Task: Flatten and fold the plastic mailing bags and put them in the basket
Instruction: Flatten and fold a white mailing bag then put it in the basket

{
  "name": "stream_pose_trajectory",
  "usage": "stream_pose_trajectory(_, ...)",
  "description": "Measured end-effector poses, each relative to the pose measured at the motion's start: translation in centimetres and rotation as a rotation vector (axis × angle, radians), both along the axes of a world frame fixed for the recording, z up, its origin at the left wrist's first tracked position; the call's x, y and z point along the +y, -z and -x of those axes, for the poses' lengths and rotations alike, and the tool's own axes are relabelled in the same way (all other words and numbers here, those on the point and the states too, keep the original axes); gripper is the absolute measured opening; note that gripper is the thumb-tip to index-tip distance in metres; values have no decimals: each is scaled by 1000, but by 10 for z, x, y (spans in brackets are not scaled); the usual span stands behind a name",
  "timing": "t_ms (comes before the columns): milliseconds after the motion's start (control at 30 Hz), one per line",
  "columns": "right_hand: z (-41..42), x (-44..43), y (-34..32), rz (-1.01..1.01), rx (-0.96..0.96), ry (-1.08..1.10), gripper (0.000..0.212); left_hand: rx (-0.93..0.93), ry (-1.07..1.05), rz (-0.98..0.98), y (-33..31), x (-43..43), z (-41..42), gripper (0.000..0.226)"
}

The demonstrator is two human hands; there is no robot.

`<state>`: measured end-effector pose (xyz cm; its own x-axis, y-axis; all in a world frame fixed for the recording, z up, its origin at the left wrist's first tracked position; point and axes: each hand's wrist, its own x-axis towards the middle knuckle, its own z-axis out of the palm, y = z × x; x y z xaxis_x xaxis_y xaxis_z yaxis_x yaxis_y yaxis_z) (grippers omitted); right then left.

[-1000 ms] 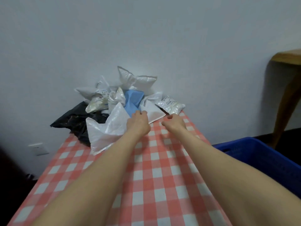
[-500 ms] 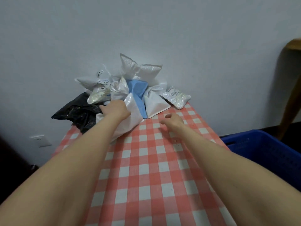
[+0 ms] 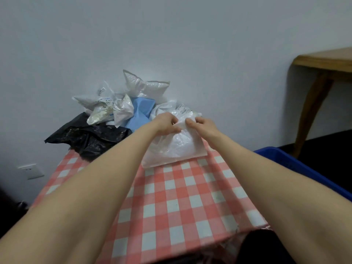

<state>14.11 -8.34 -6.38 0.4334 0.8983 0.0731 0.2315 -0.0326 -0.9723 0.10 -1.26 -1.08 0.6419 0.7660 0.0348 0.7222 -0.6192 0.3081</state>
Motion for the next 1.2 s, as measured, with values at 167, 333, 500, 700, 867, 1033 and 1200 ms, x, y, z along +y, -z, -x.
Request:
stream_pose_trajectory(167, -26, -22, 9, 13, 100, 266, 25, 24, -56, -2, 3, -6, -8, 60)
stream_pose_trajectory(333, -49, -39, 13, 40, 134, 420, 34, 29, -87, 18, 7, 1, 4, 52)
stream_pose_trajectory(500, -47, -41, 16, 29, 242, 455, 27, -205, -186, 16, 12, -1, 4, 25)
stream_pose_trajectory(700, -42, -37, 9, -102, 339, 488, 25, -390, -381, -14, 14, -1, 4, 57)
stream_pose_trajectory(867, -36, -40, -3, -159, 246, 330, 23, -646, -539, 365, 20, -1, 2, 89)
stream_pose_trajectory(1033, -34, -50, 5, 144, 62, -59, 33, -503, -705, 195, 32, -7, 7, 72)
stream_pose_trajectory(1200, -34, -52, 20, 369, -154, -59, 50, -141, -555, 203, 50, -5, 23, 48)
